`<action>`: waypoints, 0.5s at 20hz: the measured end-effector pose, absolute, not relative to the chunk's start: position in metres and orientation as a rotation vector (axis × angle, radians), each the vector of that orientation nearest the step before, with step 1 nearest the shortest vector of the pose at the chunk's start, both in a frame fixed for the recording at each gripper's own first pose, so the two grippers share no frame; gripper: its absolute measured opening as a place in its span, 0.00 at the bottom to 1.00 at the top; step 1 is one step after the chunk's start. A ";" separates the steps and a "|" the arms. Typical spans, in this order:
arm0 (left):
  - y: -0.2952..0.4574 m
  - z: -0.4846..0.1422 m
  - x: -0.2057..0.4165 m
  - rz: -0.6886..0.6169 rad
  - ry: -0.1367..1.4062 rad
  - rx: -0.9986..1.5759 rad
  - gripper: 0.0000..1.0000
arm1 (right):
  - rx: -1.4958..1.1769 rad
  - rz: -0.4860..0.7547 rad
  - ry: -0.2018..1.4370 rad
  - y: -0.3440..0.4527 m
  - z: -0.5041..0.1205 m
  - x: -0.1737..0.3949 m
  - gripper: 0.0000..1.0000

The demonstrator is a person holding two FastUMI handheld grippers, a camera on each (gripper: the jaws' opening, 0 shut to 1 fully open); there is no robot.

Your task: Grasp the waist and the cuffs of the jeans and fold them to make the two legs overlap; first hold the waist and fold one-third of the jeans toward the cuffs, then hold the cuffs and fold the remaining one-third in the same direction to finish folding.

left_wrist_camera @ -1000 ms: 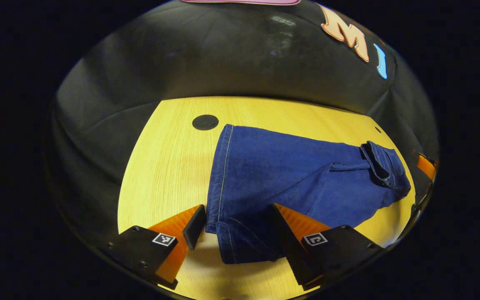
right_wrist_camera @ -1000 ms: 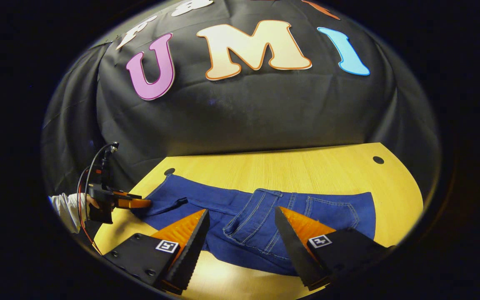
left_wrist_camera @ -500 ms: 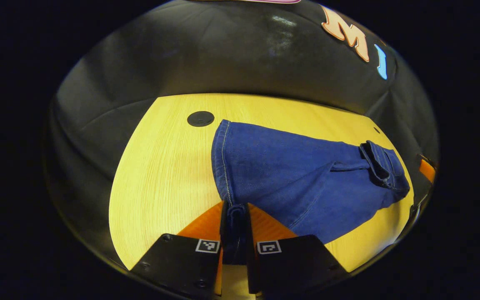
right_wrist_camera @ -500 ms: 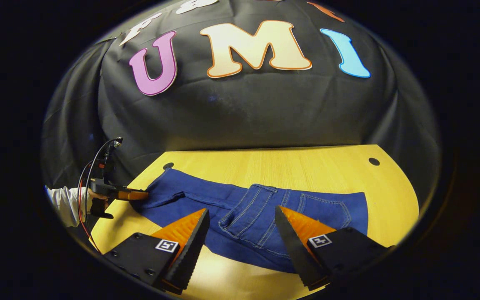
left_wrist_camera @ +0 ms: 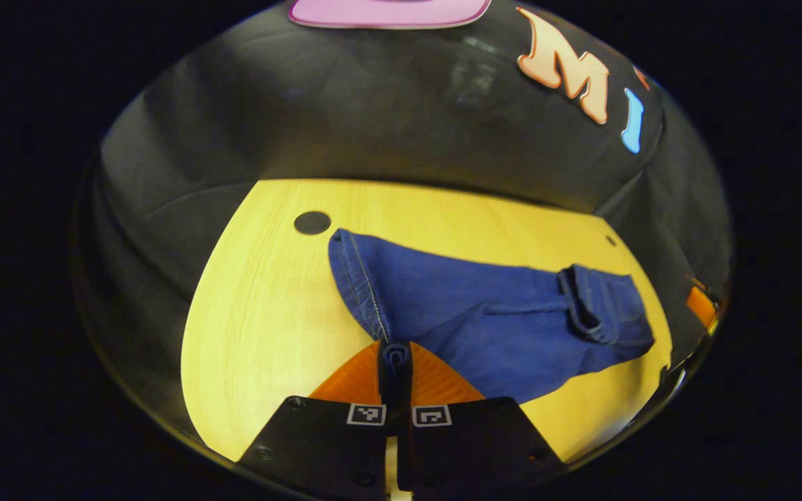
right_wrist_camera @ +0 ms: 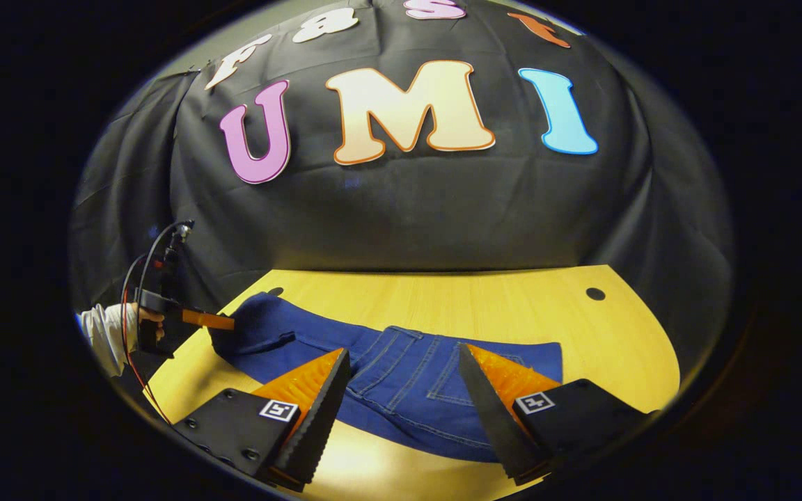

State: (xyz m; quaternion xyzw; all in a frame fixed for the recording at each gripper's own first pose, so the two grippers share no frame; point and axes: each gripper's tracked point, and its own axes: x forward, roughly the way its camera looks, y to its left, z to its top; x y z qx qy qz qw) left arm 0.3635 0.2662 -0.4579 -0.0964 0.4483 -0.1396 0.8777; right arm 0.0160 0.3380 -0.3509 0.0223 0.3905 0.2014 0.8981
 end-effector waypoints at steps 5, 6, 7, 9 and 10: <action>0.200 -0.393 0.359 -0.357 0.852 -0.291 0.00 | 0.062 0.424 0.782 0.297 -0.325 0.012 0.97; 0.182 -0.383 0.360 -0.373 0.842 -0.311 0.00 | 0.064 0.421 0.775 0.286 -0.320 0.010 0.97; 0.163 -0.376 0.359 -0.397 0.836 -0.321 0.00 | 0.065 0.415 0.769 0.276 -0.312 0.007 0.97; 0.127 -0.361 0.359 -0.443 0.812 -0.315 0.00 | 0.066 0.396 0.765 0.252 -0.307 0.003 0.97; 0.109 -0.356 0.360 -0.467 0.803 -0.304 0.00 | 0.069 0.383 0.765 0.239 -0.304 0.000 0.97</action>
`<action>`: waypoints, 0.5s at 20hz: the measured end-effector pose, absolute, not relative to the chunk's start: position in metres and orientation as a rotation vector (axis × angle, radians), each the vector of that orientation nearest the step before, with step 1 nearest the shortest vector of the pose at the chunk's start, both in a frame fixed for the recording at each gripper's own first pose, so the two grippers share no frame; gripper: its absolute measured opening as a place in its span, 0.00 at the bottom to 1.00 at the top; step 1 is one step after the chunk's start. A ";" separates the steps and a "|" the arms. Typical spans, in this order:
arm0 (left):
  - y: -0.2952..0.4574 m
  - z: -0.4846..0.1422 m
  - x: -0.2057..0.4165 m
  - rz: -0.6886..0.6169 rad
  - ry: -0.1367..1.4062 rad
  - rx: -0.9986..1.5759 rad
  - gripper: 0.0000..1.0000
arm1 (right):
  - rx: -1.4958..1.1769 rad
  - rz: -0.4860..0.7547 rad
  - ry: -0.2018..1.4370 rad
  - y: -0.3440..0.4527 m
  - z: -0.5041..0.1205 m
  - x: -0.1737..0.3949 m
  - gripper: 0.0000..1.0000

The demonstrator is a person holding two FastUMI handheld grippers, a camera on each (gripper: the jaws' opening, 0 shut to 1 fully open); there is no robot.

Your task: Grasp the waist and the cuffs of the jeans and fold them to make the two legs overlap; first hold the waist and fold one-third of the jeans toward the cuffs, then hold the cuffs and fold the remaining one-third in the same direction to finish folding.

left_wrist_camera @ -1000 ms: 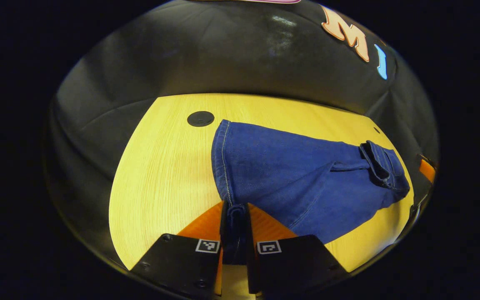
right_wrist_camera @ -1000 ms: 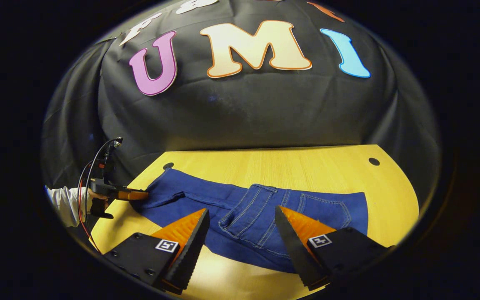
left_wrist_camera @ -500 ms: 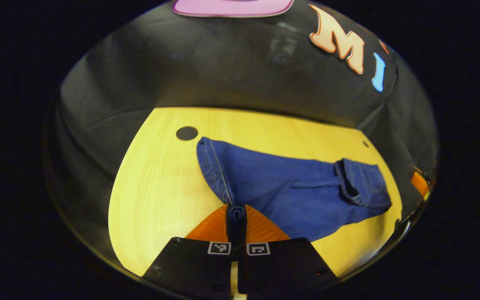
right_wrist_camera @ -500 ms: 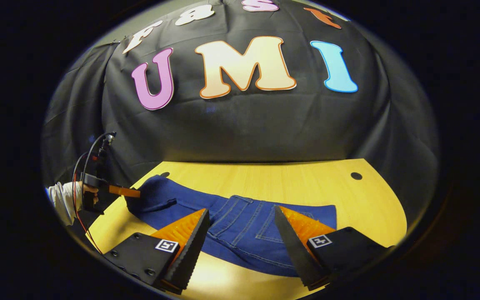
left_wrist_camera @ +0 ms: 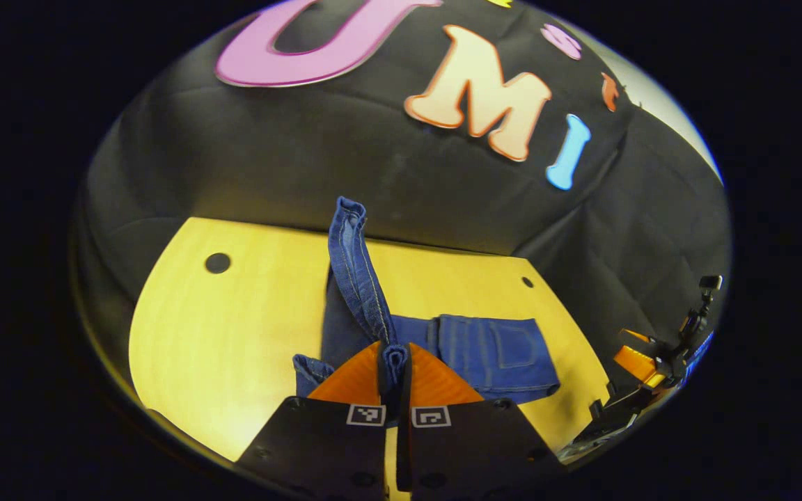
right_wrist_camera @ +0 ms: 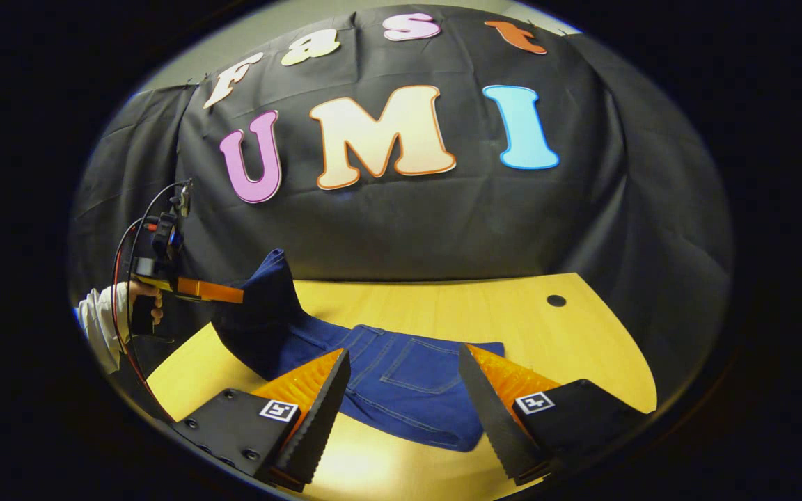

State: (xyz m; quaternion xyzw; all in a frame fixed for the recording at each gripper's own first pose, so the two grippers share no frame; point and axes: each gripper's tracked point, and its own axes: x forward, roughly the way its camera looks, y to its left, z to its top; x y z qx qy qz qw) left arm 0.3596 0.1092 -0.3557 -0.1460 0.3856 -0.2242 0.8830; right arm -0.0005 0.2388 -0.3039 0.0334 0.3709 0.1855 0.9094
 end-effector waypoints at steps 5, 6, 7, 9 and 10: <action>0.012 -0.341 0.361 -0.575 0.789 -0.303 0.00 | 0.092 0.282 0.782 0.167 -0.295 -0.019 0.97; -0.007 -0.340 0.360 -0.595 0.791 -0.300 0.00 | 0.096 0.260 0.787 0.152 -0.294 -0.024 0.97; -0.026 -0.342 0.359 -0.619 0.792 -0.293 0.00 | 0.098 0.242 0.791 0.139 -0.293 -0.029 0.97; -0.065 -0.343 0.353 -0.669 0.799 -0.280 0.00 | 0.089 0.210 0.796 0.115 -0.291 -0.037 0.97; -0.085 -0.345 0.350 -0.691 0.805 -0.274 0.00 | 0.084 0.198 0.796 0.105 -0.290 -0.040 0.97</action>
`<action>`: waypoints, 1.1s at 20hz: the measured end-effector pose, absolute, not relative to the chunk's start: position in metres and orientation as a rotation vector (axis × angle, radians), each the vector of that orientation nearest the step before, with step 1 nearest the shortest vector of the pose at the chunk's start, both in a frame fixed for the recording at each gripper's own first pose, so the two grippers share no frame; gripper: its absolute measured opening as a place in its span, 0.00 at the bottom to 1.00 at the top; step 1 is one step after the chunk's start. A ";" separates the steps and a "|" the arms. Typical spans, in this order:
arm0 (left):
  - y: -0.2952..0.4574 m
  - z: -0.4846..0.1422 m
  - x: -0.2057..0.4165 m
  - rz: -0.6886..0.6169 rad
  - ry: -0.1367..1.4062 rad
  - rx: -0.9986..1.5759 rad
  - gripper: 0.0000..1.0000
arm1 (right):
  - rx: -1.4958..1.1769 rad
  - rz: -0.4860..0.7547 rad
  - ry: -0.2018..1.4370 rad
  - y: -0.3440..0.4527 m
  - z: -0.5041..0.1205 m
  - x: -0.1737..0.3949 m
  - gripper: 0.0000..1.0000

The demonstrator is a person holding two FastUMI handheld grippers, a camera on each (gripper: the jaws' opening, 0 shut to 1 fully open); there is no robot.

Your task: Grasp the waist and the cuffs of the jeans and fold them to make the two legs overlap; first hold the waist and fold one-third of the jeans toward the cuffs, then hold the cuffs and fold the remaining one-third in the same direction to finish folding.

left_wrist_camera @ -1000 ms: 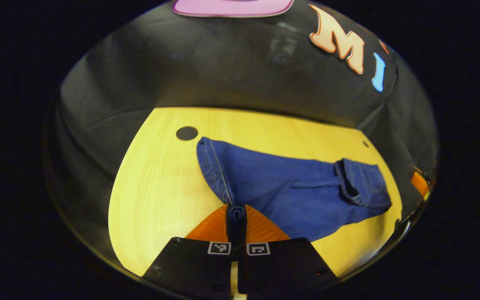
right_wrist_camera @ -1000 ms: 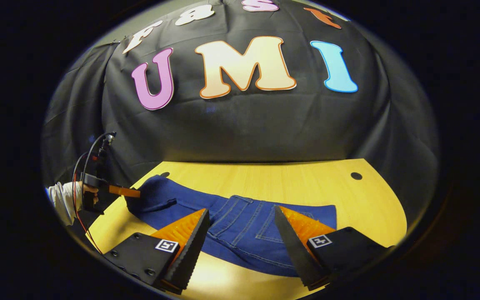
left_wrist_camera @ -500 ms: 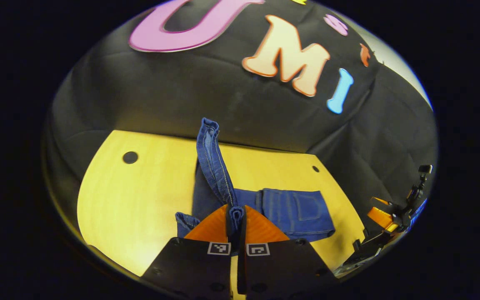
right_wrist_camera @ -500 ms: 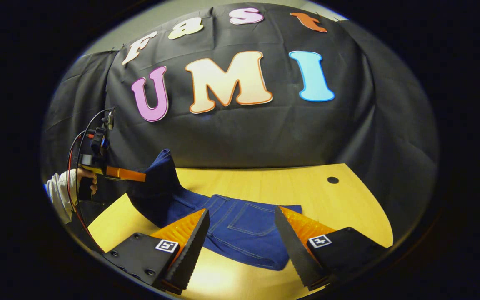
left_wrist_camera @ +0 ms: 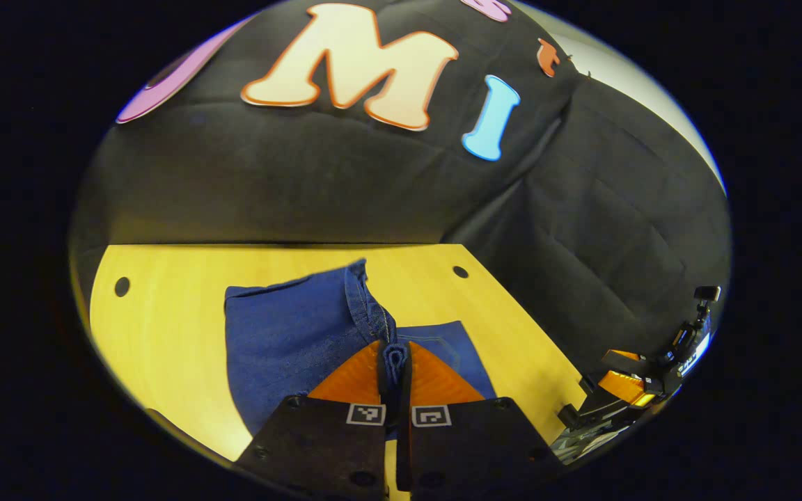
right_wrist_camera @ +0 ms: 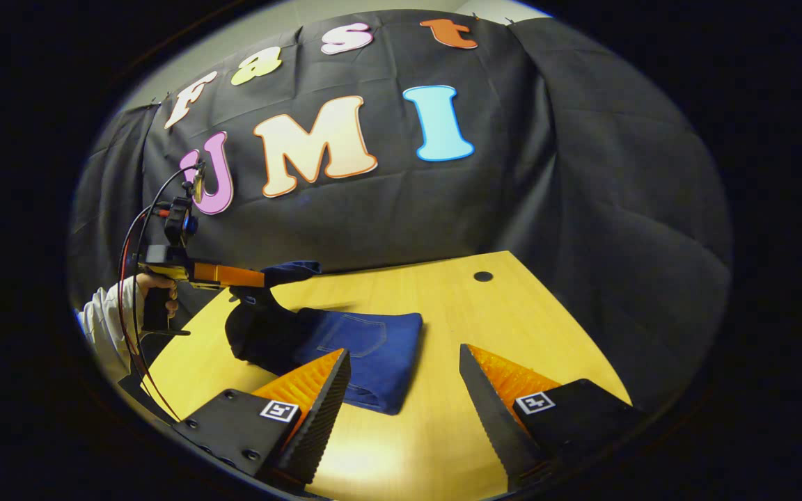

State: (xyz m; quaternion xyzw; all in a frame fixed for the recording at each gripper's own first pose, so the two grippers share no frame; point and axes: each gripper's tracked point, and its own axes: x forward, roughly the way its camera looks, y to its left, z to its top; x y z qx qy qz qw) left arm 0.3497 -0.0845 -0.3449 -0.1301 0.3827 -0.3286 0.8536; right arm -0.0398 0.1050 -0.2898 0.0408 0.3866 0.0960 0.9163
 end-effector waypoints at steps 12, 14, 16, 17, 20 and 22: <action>-0.198 -0.410 0.280 -0.607 0.835 -0.135 0.71 | 0.098 0.310 0.795 0.096 -0.287 -0.047 0.97; -0.188 -0.372 0.286 -0.577 0.694 -0.123 0.99 | 0.096 0.348 0.760 0.112 -0.277 -0.037 0.97; -0.168 -0.324 0.285 -0.529 0.547 -0.083 0.96 | 0.121 0.366 0.690 0.135 -0.255 -0.024 0.98; -0.149 -0.302 0.285 -0.492 0.481 -0.061 0.95 | 0.142 0.376 0.644 0.150 -0.240 -0.016 0.98; -0.105 -0.242 0.268 -0.445 0.341 -0.031 0.95 | 0.183 0.376 0.487 0.193 -0.189 0.003 0.98; -0.076 -0.213 0.249 -0.424 0.302 -0.027 0.95 | 0.224 0.380 0.414 0.220 -0.156 0.003 0.98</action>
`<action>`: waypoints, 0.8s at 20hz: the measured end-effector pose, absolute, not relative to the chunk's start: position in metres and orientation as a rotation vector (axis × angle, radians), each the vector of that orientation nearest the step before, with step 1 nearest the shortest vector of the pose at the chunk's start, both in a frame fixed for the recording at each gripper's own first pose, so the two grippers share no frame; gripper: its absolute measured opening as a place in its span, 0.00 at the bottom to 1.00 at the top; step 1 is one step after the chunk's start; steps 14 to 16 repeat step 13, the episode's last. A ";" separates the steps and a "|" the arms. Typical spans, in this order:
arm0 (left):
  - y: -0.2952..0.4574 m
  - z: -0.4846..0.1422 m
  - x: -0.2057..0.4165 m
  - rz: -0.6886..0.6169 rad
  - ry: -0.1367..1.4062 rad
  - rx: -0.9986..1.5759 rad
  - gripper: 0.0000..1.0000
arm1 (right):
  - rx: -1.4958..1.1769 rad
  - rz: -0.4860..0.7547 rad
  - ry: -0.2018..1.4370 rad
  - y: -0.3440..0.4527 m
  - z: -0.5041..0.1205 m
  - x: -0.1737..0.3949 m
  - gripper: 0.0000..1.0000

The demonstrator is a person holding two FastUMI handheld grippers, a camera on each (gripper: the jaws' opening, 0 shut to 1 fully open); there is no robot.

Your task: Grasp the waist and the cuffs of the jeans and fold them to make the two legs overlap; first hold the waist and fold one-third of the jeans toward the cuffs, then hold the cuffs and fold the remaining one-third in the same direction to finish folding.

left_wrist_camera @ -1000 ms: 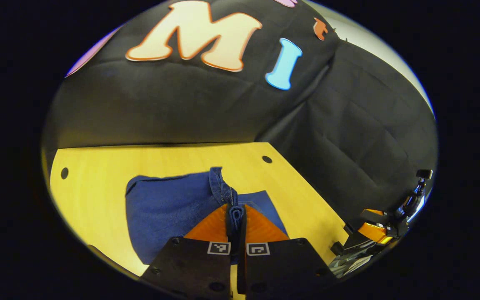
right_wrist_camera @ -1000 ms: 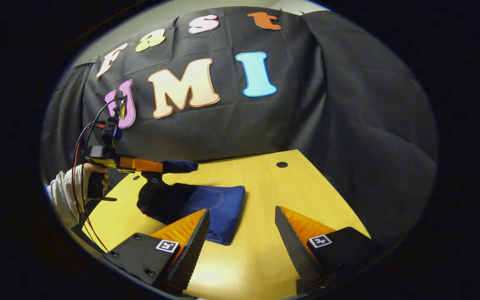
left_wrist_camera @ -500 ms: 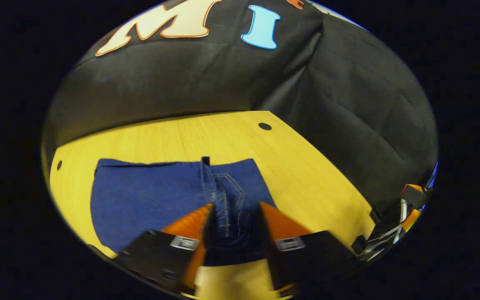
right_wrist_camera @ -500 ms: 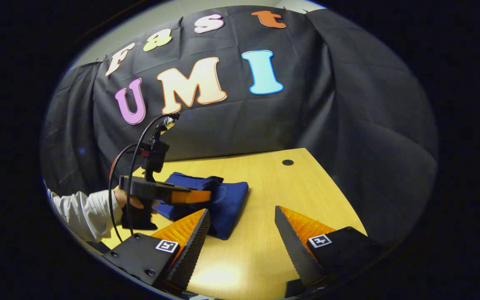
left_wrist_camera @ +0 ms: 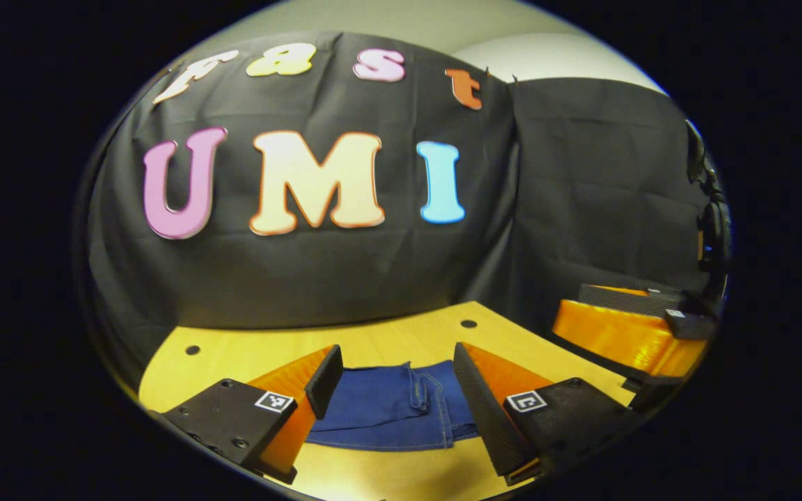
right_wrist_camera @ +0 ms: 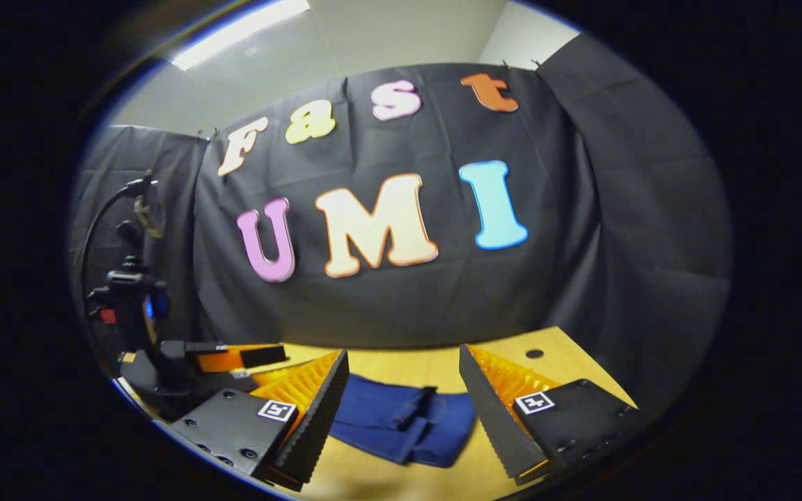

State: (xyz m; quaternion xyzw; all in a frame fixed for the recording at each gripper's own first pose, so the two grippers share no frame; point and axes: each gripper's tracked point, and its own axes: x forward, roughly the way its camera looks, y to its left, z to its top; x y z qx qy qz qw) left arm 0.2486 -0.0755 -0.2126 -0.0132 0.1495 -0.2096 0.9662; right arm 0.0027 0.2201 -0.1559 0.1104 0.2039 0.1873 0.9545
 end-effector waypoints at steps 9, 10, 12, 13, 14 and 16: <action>0.009 -0.111 0.206 -0.345 0.093 -0.036 0.95 | 0.219 0.455 0.212 0.289 -0.044 -0.042 0.98; 0.012 -0.103 0.203 -0.340 0.067 -0.029 0.95 | 0.211 0.457 0.197 0.290 -0.036 -0.047 0.94; 0.008 -0.098 0.198 -0.354 0.047 -0.031 0.94 | 0.188 0.457 0.173 0.291 -0.027 -0.055 0.94; 0.010 -0.097 0.196 -0.364 0.043 -0.035 0.94 | 0.178 0.455 0.165 0.290 -0.024 -0.058 1.00; 0.010 -0.097 0.196 -0.364 0.043 -0.035 0.94 | 0.178 0.455 0.165 0.290 -0.024 -0.058 1.00; 0.010 -0.097 0.196 -0.364 0.043 -0.035 0.94 | 0.178 0.455 0.165 0.290 -0.024 -0.058 1.00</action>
